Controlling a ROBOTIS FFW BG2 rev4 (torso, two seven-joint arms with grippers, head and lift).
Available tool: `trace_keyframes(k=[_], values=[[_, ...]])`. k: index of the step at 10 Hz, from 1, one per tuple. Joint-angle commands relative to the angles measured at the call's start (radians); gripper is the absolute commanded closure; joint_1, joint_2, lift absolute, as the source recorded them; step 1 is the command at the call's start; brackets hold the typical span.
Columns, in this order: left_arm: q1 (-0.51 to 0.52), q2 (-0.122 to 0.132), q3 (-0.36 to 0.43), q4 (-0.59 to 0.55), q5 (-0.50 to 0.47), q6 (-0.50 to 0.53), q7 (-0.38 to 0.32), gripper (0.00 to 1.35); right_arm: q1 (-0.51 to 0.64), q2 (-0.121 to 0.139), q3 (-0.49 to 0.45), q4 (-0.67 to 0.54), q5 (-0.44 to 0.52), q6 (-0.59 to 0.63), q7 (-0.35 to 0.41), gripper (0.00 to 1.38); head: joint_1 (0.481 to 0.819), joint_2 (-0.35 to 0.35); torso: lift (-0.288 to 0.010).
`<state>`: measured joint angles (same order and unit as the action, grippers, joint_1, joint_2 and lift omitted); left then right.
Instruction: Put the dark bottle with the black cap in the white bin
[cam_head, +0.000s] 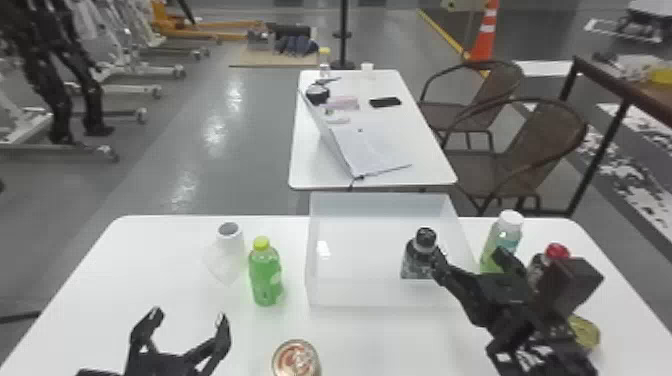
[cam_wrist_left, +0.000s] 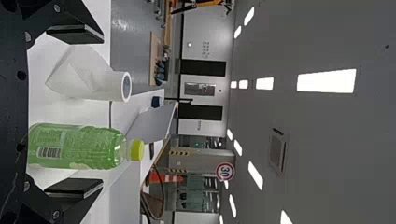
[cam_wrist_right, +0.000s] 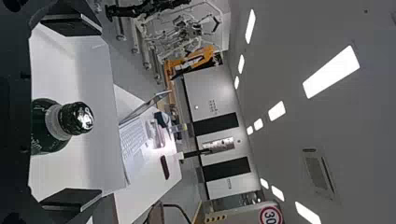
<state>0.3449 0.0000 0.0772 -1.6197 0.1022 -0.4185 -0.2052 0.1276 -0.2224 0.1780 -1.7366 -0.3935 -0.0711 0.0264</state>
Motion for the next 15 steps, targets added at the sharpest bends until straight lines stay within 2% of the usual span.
trace_keyframes(k=[1,4,8,9,10,13,15], values=[[0.000,-0.003,-0.001,0.000,0.001,-0.002,0.000,0.21,0.083,-0.035,-0.014,-0.092,0.007,0.050,-0.002,0.08,0.549,0.000,-0.100],[0.003,-0.003,0.001,-0.002,-0.003,-0.002,0.001,0.21,0.201,-0.028,-0.032,-0.152,0.028,0.100,-0.002,0.08,0.549,0.000,-0.100],[0.005,-0.003,0.003,-0.002,-0.004,0.010,0.001,0.21,0.300,-0.063,-0.049,-0.195,0.056,0.117,0.015,0.08,0.549,0.000,-0.100],[0.005,-0.003,0.001,-0.003,-0.004,0.014,0.000,0.21,0.279,-0.063,-0.068,-0.162,0.070,0.116,0.104,0.08,0.549,0.000,-0.100],[0.003,-0.003,0.001,-0.002,-0.006,0.014,0.000,0.21,0.264,-0.064,-0.074,-0.144,0.100,0.103,0.159,0.08,0.549,0.000,-0.100],[0.005,-0.003,0.007,-0.002,-0.006,0.012,0.000,0.21,0.280,-0.037,-0.092,-0.126,0.188,0.037,0.159,0.08,0.549,0.000,-0.100],[0.008,-0.003,0.007,-0.002,-0.004,0.014,0.000,0.21,0.280,-0.032,-0.092,-0.107,0.202,0.001,0.159,0.08,0.549,0.000,-0.100]])
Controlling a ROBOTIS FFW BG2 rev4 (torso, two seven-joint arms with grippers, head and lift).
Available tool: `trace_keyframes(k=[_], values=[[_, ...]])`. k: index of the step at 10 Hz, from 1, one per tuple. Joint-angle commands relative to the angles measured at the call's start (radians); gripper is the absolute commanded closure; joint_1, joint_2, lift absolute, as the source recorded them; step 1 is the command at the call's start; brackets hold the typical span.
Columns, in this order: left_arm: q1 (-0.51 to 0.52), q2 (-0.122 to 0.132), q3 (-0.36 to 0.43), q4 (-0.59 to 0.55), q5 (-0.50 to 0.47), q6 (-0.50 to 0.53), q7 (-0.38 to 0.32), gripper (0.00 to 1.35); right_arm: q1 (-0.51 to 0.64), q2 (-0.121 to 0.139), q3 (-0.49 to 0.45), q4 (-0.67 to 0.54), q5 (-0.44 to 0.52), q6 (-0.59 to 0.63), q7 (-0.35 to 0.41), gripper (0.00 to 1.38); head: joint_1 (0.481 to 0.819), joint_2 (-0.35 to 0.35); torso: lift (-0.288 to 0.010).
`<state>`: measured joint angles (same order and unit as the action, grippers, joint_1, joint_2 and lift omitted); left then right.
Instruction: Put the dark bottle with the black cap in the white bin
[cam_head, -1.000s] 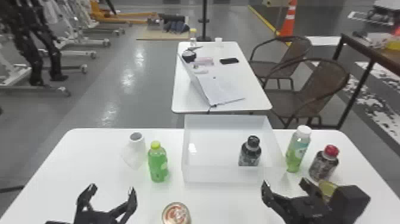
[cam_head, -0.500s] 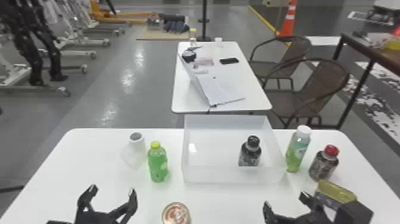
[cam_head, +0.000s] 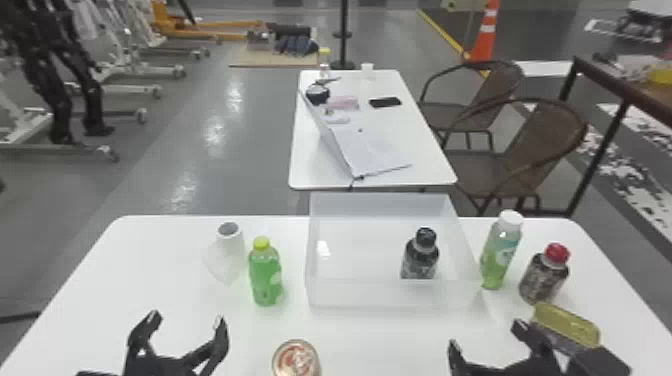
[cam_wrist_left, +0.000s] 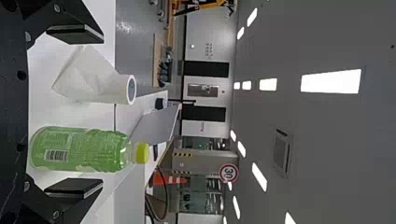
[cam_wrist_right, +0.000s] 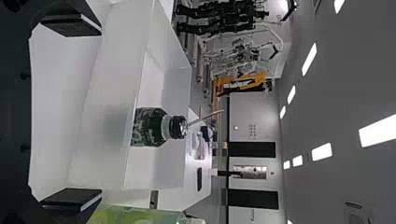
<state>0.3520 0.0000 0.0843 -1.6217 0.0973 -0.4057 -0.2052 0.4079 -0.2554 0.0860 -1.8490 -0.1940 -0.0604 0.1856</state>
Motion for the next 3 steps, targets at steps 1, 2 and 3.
trace_keyframes(k=[1,2,3], values=[[0.004,-0.003,0.002,0.000,0.001,0.002,0.000,0.21,-0.004,0.001,0.000,0.024,-0.005,-0.032,0.000,0.08,0.549,0.000,-0.100],[0.004,-0.003,0.003,0.000,0.001,0.002,0.000,0.21,-0.006,0.001,0.000,0.025,0.002,-0.036,0.002,0.08,0.549,0.000,-0.100],[0.004,-0.003,0.003,-0.001,0.001,0.001,0.000,0.21,-0.006,0.001,0.000,0.025,0.004,-0.041,0.002,0.08,0.549,0.000,-0.100]])
